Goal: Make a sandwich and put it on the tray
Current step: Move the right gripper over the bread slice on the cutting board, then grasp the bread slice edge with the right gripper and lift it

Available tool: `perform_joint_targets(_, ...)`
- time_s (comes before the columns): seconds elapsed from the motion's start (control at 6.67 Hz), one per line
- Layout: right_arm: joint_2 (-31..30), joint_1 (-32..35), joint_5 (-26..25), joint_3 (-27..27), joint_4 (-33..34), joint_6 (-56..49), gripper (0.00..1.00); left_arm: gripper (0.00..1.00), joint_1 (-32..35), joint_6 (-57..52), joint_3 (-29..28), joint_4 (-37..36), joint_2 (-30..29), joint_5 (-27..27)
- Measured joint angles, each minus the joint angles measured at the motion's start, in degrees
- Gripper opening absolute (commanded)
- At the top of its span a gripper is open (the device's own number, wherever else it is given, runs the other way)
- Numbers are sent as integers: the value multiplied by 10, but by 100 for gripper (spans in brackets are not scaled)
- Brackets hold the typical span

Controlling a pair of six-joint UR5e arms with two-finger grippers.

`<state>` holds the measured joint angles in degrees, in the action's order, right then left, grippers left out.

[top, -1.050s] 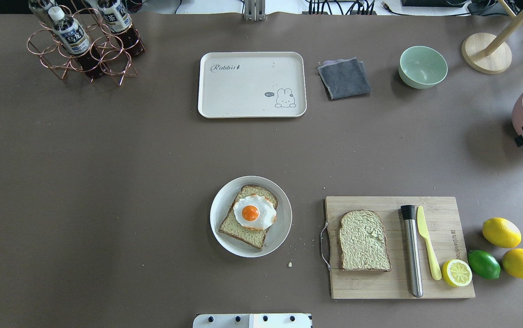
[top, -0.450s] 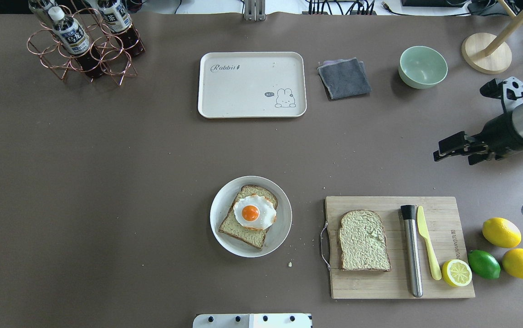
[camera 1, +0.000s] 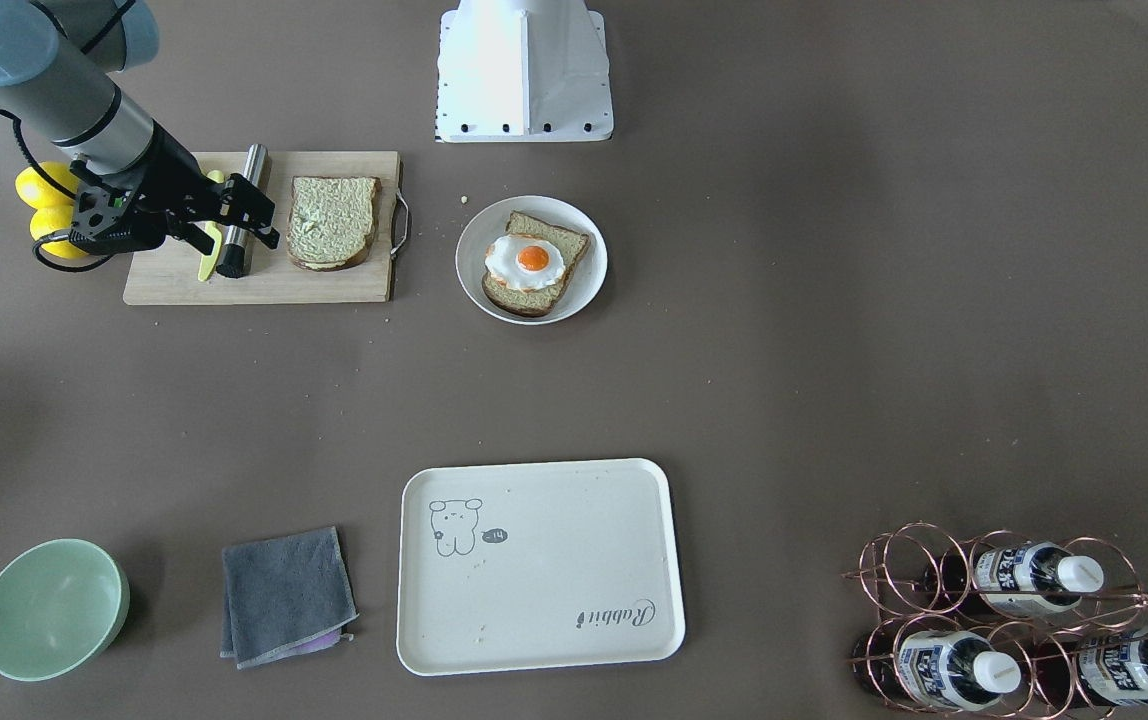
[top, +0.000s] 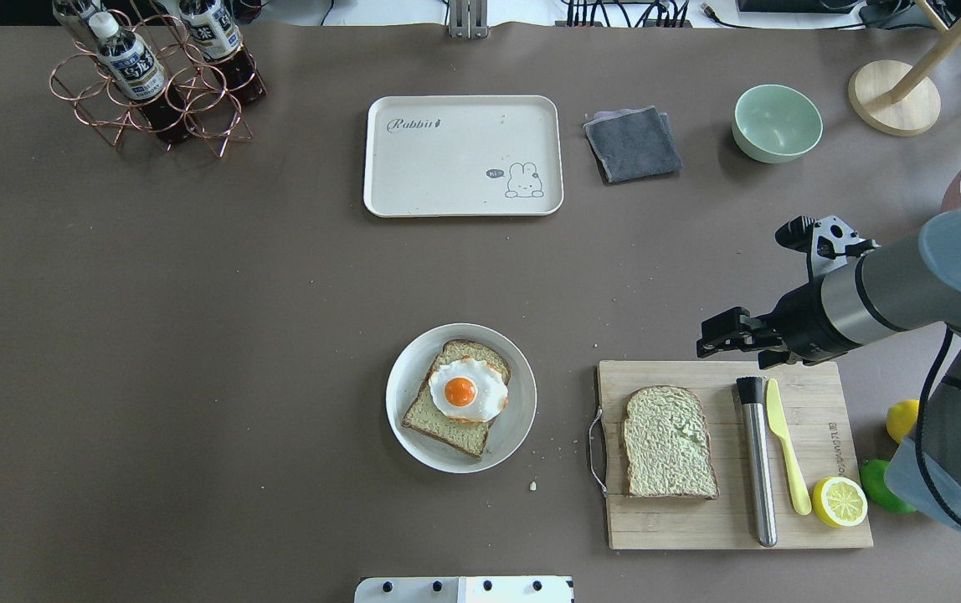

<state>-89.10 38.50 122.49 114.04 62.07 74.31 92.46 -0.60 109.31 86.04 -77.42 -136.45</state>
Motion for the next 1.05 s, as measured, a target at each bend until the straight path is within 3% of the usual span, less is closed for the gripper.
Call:
perform_joint_targets(0.45, -31, -97, -67, 12, -12, 33, 76, 98, -7, 2, -2, 0, -6, 1)
perform_joint_targets(0.9, -51, -128, -79, 4, -52, 38, 71, 98, -9, 2, -2, 0, -8, 1)
perform_joint_targets(1.05, -43, -131, -80, -6, -54, 39, 65, 98, -9, 1, 0, 0, -8, 1)
